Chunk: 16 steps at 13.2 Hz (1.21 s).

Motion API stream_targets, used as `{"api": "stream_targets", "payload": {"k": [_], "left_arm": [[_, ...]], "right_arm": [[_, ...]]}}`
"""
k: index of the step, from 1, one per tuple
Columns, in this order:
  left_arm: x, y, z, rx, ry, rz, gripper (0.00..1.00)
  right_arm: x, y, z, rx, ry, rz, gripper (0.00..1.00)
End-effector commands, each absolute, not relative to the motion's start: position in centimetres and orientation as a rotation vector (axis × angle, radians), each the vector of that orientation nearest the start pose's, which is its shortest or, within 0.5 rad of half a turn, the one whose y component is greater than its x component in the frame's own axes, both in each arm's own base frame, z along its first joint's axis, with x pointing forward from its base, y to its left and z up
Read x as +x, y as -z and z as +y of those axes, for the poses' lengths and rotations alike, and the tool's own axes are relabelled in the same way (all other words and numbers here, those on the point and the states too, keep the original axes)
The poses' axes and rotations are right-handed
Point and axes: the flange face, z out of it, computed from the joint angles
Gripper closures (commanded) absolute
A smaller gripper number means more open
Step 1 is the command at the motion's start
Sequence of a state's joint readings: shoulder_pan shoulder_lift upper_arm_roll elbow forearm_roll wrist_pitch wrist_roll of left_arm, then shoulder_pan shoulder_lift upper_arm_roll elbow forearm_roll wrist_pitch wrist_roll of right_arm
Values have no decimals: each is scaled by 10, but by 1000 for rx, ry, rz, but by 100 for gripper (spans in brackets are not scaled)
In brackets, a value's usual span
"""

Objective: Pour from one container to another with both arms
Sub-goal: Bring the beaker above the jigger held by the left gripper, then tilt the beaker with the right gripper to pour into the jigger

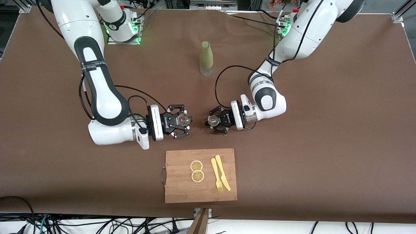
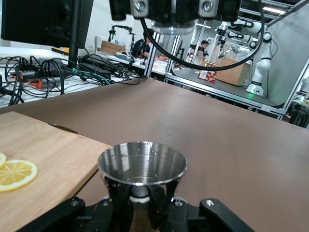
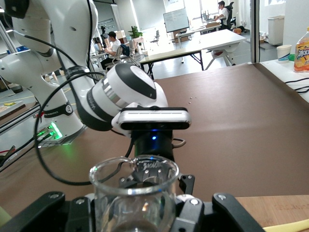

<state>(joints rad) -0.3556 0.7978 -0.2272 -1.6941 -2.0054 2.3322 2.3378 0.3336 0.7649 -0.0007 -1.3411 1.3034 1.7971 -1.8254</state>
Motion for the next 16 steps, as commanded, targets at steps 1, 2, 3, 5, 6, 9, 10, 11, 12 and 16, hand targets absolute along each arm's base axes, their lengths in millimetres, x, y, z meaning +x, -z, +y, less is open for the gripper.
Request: {"api": "stream_targets", "payload": {"k": [1, 2, 3, 5, 6, 9, 10, 11, 12, 16], "left_arm": [[563, -144, -396, 1744, -1074, -906, 100], [562, -142, -397, 1748, -1073, -903, 100], [563, -142, -396, 1749, -1074, -898, 100], [564, -143, -397, 1750, -1078, -896, 100], [569, -142, -397, 1750, -1086, -890, 100], [572, -140, -403, 1749, -1115, -918, 100], [572, -140, -403, 1780, -1128, -912, 100], [570, -141, -408, 1791, -1135, -904, 100], [568, -137, -413, 1792, -1129, -900, 100], [563, -135, -421, 1842, -1126, -867, 100]], "right_arm": [[664, -310, 327, -1439, 690, -1459, 96], [663, -308, 329, -1472, 657, -1485, 96], [662, -306, 330, -1494, 629, -1501, 96], [660, -304, 331, -1500, 611, -1526, 96], [660, -304, 330, -1502, 602, -1545, 96], [660, -303, 331, -1516, 597, -1570, 96], [658, -303, 339, -1526, 605, -1575, 96], [658, -303, 343, -1551, 605, -1567, 96], [657, -304, 349, -1572, 602, -1557, 96], [657, -303, 363, -1641, 648, -1564, 96]]}}
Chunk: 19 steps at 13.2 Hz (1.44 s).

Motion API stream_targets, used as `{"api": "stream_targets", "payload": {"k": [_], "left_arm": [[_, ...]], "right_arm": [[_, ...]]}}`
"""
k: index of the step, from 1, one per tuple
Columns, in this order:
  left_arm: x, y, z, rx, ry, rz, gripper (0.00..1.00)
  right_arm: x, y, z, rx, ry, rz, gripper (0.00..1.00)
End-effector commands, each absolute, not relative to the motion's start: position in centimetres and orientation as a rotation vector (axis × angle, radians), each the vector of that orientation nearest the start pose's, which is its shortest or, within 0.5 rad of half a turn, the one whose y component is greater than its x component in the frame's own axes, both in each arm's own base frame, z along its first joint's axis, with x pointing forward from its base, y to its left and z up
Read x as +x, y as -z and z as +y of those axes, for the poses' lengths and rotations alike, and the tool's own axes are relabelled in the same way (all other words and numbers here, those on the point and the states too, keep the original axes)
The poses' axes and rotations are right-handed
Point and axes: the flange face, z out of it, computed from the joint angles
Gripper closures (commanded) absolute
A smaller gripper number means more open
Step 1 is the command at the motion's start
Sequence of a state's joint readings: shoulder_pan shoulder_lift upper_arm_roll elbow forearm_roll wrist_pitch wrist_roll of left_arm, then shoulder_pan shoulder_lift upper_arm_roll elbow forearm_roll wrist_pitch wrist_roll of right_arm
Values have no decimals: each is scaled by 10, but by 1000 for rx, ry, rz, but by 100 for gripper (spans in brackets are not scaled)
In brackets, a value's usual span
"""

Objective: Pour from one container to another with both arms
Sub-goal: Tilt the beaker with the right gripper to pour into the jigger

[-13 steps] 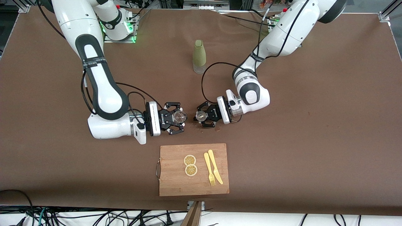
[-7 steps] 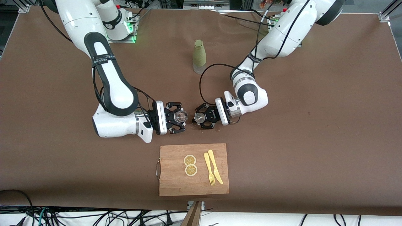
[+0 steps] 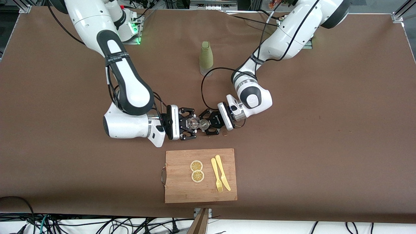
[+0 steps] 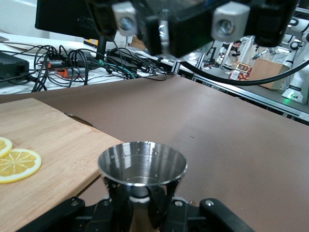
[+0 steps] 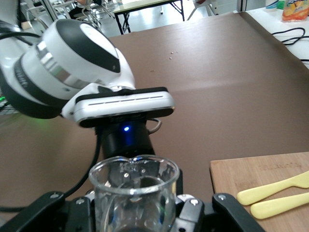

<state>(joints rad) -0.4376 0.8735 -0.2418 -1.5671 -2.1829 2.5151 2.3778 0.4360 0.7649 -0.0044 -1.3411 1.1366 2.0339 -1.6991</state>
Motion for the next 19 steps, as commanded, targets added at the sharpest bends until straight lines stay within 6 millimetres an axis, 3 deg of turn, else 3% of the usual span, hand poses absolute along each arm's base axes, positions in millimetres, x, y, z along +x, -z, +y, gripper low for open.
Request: {"api": "stream_targets", "payload": {"k": [1, 6, 19], "left_arm": [[564, -135, -419, 1842, -1134, -877, 100], [571, -135, -400, 1847, -1177, -908, 100], [568, -134, -403, 1853, -1200, -883, 100]], "right_arm": [[654, -302, 371, -1657, 650, -1583, 96], [653, -300, 370, -1713, 585, -1655, 96], [646, -296, 394, -1875, 549, -1707, 96]]}}
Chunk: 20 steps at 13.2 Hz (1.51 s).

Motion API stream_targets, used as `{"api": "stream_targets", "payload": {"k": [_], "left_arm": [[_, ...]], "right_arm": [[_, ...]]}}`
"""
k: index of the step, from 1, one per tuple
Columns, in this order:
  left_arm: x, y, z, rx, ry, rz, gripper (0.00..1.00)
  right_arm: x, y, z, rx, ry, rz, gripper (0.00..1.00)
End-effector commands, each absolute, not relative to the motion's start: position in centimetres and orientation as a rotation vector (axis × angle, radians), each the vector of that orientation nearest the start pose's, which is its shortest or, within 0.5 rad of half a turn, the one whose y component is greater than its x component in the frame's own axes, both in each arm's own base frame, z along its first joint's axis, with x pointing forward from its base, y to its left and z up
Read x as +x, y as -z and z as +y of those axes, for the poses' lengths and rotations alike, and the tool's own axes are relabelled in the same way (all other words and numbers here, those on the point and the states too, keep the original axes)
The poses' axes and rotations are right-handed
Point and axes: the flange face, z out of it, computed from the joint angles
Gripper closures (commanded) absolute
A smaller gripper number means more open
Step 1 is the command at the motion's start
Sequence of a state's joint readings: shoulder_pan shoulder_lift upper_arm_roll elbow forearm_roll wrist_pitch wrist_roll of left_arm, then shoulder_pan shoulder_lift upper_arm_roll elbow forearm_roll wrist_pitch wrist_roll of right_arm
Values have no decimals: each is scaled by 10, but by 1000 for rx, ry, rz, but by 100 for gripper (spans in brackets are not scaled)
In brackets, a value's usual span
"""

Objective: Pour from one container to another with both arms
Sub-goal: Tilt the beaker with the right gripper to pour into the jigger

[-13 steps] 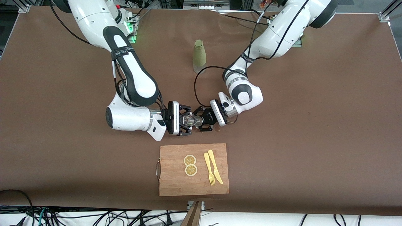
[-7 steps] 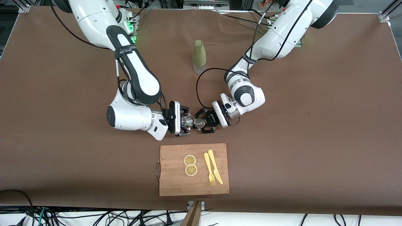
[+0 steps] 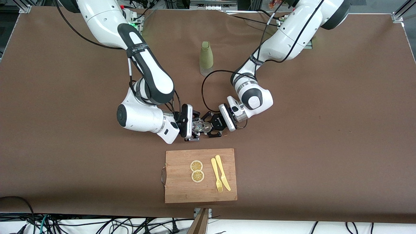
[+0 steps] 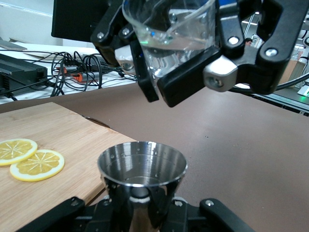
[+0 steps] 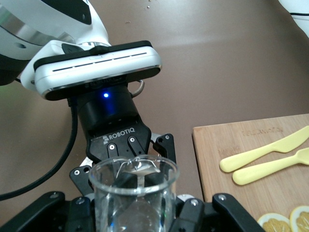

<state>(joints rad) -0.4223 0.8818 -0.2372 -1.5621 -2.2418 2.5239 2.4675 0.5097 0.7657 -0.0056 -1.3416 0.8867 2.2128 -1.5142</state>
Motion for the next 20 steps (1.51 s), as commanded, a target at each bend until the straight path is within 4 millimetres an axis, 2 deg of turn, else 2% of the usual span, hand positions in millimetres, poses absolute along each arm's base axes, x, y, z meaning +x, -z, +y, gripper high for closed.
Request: {"api": "stream_targets", "payload": {"k": [1, 8, 14, 20], "left_arm": [[569, -134, -402, 1853, -1202, -883, 100], [569, -134, -401, 1854, -1203, -882, 100], [570, -134, -401, 1855, -1204, -880, 100], [570, -134, -400, 1858, -1205, -874, 100]], "right_arm": [[646, -296, 394, -1890, 531, -1723, 96], [640, -293, 400, -1894, 494, -1827, 96], [638, -295, 405, -1921, 479, -1809, 95], [641, -302, 404, -1902, 556, -1625, 95]]}}
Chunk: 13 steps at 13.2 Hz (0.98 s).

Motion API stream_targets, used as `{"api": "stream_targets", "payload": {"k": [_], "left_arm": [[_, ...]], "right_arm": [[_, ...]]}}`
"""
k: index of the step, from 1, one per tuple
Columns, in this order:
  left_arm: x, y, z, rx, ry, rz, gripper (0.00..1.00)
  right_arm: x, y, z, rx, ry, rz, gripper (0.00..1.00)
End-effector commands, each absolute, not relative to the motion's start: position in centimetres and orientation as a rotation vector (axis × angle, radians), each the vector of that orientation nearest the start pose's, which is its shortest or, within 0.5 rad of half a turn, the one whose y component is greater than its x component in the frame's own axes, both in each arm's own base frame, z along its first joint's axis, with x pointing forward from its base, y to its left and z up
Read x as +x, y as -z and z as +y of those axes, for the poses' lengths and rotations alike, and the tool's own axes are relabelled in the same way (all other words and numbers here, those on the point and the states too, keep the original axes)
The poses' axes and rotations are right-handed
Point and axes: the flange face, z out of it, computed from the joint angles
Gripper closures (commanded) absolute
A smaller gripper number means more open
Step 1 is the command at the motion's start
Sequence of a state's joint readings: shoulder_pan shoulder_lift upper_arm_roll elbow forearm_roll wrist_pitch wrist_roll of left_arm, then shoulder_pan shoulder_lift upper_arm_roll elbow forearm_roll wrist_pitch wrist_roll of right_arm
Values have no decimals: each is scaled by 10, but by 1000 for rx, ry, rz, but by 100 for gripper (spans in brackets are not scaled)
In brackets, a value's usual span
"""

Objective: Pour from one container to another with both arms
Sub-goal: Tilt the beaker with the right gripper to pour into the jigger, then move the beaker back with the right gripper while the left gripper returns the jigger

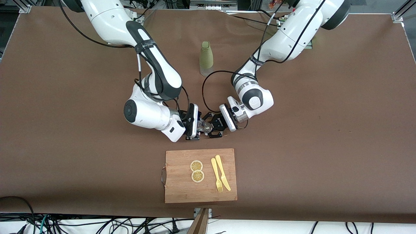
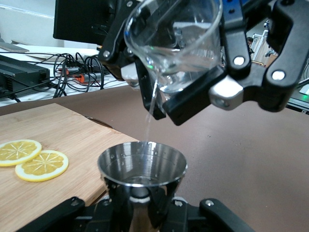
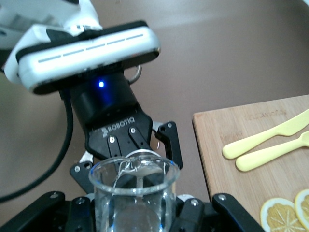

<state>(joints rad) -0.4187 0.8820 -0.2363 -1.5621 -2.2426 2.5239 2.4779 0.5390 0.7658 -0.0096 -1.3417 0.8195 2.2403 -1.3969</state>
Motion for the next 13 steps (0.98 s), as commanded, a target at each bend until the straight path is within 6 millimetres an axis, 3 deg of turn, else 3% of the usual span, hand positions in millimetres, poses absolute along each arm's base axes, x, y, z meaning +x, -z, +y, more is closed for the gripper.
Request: {"api": "stream_targets", "payload": {"k": [1, 4, 6, 10, 13], "left_arm": [[571, -135, -399, 1856, -1208, -873, 100], [578, -138, -385, 1862, -1221, -856, 100], [580, -139, -372, 1838, -1233, -833, 100], [574, -149, -344, 1781, -1264, -785, 100], [577, -142, -314, 1685, -1335, -750, 100]], "right_arm": [[641, -304, 404, -1895, 568, -1602, 95], [642, -312, 394, -1858, 601, -1565, 95], [650, -322, 371, -1789, 624, -1503, 95], [675, -331, 278, -1612, 599, -1451, 95], [683, -331, 195, -1478, 584, -1419, 95]]}}
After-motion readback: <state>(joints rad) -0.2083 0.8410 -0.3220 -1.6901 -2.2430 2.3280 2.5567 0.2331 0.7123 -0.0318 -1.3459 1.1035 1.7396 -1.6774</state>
